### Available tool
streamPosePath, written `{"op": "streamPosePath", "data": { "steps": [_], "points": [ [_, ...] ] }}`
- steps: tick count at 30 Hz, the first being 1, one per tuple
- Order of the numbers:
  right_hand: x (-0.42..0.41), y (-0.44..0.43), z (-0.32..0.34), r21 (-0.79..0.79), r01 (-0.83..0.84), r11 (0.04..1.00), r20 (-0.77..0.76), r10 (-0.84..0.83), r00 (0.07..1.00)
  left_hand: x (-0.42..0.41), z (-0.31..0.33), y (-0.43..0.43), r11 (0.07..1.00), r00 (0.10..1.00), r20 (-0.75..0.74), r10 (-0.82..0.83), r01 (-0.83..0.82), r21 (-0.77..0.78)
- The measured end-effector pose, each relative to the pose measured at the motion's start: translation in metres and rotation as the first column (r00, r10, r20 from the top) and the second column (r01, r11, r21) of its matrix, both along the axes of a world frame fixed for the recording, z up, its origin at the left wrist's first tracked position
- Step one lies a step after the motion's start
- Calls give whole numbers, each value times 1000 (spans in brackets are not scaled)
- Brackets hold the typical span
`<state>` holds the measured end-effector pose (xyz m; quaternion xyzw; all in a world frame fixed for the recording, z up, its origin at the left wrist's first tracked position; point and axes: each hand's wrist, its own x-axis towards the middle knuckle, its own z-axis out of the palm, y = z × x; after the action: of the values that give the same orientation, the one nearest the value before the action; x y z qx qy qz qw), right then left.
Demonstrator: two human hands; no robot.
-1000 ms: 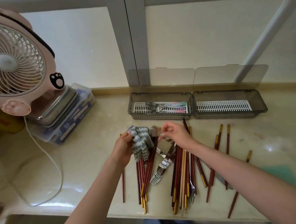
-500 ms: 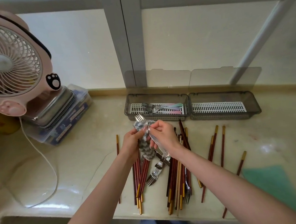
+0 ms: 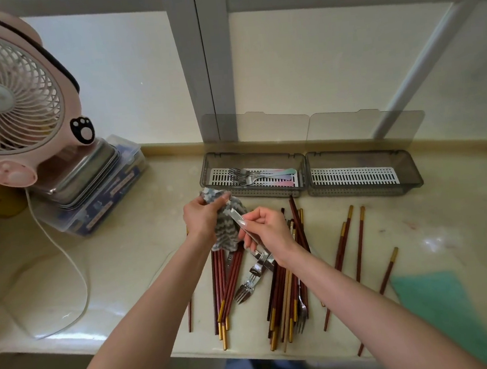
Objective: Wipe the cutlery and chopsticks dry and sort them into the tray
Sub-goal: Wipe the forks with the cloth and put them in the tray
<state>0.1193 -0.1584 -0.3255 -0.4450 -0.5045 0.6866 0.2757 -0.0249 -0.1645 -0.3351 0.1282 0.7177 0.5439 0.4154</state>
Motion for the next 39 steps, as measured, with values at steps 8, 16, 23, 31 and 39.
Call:
{"op": "streamPosePath", "data": {
  "steps": [8,16,23,31,39],
  "points": [
    [12,-23,-6,-16,95,995,52,-94,994,-20,8,-3,981,978,85,191,-188,-43],
    [1,-23,-2,26,252,967,-69,-250,966,9,4,-19,947,859,400,-319,280,155],
    [2,-16,-1,-18,73,997,-37,-74,997,20,8,-22,989,946,291,-142,122,87],
    [23,-26,-16,-290,-167,942,-351,58,935,9,19,-16,996,939,337,66,-83,36],
    [13,-13,-13,-233,56,971,-206,-105,973,25,18,-19,990,965,262,-8,-30,140]
  ]
}}
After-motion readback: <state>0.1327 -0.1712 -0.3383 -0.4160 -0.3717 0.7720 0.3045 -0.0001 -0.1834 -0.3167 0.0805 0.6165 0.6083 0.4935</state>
